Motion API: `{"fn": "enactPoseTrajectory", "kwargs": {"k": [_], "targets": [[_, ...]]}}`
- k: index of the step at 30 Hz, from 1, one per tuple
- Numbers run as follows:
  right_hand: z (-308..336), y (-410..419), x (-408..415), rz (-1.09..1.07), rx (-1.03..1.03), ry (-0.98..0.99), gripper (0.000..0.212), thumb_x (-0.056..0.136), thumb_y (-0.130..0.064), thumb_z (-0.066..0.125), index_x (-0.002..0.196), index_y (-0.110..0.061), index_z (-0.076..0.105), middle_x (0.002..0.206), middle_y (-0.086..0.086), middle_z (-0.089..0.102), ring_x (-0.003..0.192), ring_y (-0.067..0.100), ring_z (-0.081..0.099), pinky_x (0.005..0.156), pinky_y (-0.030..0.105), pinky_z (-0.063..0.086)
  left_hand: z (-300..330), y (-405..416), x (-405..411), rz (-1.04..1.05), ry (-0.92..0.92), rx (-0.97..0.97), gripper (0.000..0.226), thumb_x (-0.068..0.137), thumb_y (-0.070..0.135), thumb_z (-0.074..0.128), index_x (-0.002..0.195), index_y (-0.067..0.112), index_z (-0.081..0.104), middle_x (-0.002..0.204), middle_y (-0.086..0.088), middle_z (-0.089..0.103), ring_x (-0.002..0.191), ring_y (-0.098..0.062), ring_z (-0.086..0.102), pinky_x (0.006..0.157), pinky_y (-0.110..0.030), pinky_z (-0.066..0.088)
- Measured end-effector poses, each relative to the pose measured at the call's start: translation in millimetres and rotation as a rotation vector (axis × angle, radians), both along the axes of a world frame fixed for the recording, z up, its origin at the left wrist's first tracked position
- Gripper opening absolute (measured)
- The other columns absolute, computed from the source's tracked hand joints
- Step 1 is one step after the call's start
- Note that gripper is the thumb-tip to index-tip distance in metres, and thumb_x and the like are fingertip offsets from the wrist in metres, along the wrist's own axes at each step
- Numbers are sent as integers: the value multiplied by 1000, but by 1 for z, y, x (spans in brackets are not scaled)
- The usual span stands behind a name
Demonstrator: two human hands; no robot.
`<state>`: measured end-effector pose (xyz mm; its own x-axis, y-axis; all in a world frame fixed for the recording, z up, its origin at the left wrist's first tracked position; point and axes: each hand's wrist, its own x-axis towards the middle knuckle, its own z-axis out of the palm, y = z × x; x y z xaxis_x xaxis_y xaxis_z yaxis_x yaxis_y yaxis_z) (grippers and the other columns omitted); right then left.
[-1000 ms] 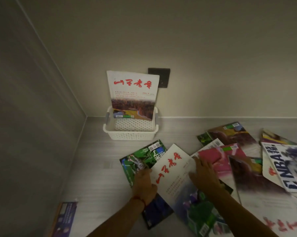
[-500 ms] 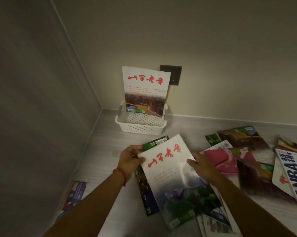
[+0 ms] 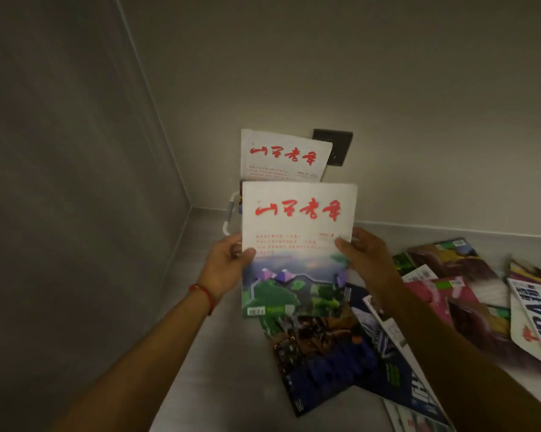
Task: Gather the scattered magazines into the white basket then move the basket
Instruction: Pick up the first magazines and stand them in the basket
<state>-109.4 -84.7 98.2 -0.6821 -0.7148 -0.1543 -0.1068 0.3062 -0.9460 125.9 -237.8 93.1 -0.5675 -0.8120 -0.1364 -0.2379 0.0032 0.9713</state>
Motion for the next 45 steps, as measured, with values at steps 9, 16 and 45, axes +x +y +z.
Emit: {"fn": "enactPoseTrajectory", "kwargs": {"k": [9,16,45], "targets": [[60,-119,-33,-223,-5,326,25,85,-29,70,104,-13,74,103,5,76,90,22,72,80,33,58,63,-124,-66,181,-172,-477,23,89,27,59,106,18,73,107,-4,75,89,-21,68,75,-23,53],[23,-163,-50,-253,100,245,26,90,-30,68,107,-11,72,111,8,73,73,14,58,67,18,42,26,-155,-95,334,-292,-245,24,87,26,67,99,7,77,104,-16,76,79,-18,60,74,-23,42],[-4,-176,-59,-167,219,536,27,100,-21,53,114,-3,67,119,13,70,99,28,68,77,20,43,-16,-167,-118,273,-267,-197,35,89,20,69,119,9,54,126,-17,65,114,-36,64,96,-44,56]]}}
